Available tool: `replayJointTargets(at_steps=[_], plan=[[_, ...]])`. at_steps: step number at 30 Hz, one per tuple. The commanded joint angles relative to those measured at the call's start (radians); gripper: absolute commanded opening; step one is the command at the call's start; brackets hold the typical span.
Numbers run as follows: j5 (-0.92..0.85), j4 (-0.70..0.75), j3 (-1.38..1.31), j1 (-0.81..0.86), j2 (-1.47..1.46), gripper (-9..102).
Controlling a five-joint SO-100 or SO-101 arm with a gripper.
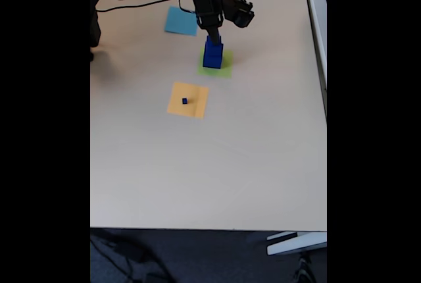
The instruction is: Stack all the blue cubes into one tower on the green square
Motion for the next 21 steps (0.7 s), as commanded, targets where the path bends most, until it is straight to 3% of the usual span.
replayJointTargets(at_steps=[1, 21], plan=[[0.008, -0.018, -0.005, 0.006, 0.046, 0], [-0.015, -0.021, 0.012, 0.017, 0.057, 4]])
